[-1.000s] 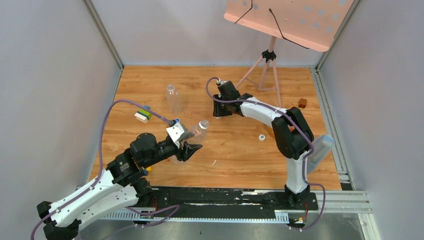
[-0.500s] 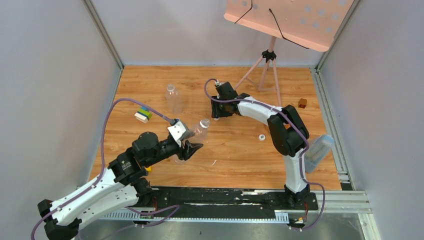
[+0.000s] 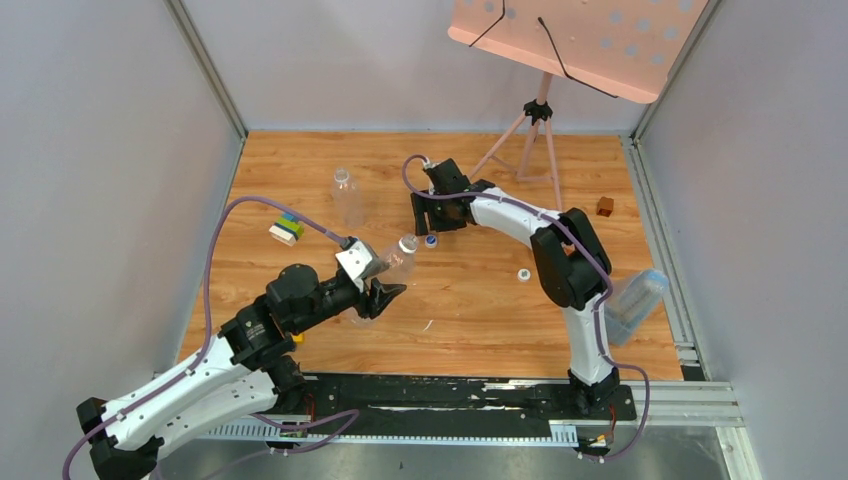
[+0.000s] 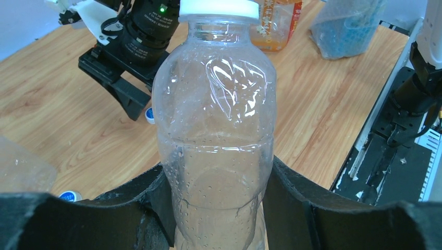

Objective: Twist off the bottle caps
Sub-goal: Place the bottle cap at the center of the board, then place the plastic bottle at the center of the board.

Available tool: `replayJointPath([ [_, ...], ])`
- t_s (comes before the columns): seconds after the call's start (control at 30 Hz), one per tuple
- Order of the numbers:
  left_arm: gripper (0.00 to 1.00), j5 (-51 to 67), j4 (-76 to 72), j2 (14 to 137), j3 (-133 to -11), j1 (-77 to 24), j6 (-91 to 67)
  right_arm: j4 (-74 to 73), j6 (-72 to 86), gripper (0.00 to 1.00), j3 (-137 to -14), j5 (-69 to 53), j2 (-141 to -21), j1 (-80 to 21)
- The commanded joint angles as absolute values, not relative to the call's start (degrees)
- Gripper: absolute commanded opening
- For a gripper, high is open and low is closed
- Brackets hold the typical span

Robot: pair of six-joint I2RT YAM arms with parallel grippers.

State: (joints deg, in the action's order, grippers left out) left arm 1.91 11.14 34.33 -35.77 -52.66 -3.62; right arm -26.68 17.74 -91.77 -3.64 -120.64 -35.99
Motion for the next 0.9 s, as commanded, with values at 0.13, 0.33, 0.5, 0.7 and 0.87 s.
replayJointPath([
  [0.13,0.02,0.2,7.2,32.4,-34.2,-52.5,-3.9,-24.0,18.8,0.71,-86.8,-3.5,-109.8,-36.3],
  [0.33,0.06,-3.8,4.1,30.5,-31.4,-52.5,-2.9,-16.7,24.2,0.78,-74.0,-6.9,-87.5,-36.2],
  [0.5,0.1,-4.1,1.9,30.6,-29.8,-52.5,-2.4,-5.8,31.1,0.8,-61.4,-14.6,-67.4,-36.3],
  [0.7,0.12,-3.2,-1.4,32.8,-29.5,-52.5,-1.9,1.7,38.4,0.81,-57.5,-24.4,-60.4,-36.8],
  [0.87,0.13,-0.8,-3.7,34.6,-29.7,-52.5,-1.7,1.3,38.7,0.83,-58.5,-23.4,-62.3,-40.4],
])
